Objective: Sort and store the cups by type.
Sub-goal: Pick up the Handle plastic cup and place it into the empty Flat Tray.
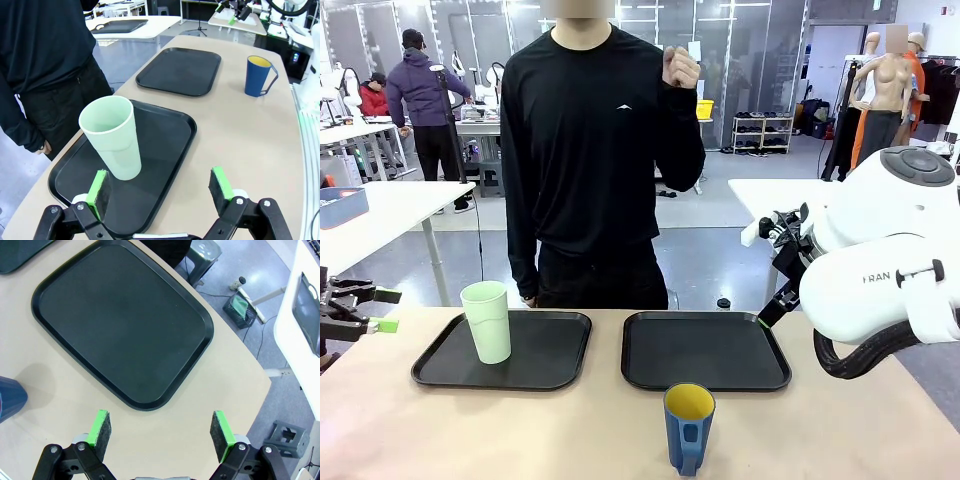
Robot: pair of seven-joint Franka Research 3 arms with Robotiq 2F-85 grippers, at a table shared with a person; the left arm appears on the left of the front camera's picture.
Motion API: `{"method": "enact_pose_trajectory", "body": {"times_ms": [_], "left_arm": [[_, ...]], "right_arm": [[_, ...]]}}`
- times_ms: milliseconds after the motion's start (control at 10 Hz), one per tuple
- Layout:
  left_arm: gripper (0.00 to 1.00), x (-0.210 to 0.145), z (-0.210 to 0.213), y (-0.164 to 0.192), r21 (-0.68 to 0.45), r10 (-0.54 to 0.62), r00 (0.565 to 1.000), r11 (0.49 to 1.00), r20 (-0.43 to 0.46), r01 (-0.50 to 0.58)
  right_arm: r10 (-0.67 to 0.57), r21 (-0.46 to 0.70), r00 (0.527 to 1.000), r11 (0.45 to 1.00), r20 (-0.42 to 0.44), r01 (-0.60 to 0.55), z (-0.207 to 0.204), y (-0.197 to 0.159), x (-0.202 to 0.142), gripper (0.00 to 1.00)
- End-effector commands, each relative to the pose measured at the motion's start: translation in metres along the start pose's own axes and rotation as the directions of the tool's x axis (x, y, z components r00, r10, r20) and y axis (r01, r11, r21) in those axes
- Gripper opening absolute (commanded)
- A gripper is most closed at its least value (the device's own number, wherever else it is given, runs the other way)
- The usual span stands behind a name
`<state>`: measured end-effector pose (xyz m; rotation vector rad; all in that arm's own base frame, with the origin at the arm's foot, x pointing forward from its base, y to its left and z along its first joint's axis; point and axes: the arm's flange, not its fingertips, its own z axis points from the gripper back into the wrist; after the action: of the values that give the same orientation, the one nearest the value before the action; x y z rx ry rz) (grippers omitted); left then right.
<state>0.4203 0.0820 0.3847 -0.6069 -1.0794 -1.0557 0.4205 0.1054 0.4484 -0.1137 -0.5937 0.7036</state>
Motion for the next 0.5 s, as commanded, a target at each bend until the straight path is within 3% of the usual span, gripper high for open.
{"method": "enact_pose_trajectory", "body": {"times_ms": [0,400], "left_arm": [[1.00,0.0016,-0.0014,0.0006,0.006,-0.012,1.000,1.000,0.009,0.012],[1.00,0.0016,-0.0014,0.0006,0.006,-0.012,1.000,1.000,0.009,0.012]], "right_arm": [[-0.002,0.003,1.000,1.000,0.000,0.002,-0.0002,-0.0003,-0.0002,1.00],[-0.002,0.003,1.000,1.000,0.000,0.002,-0.0002,-0.0003,-0.0002,1.00]]}}
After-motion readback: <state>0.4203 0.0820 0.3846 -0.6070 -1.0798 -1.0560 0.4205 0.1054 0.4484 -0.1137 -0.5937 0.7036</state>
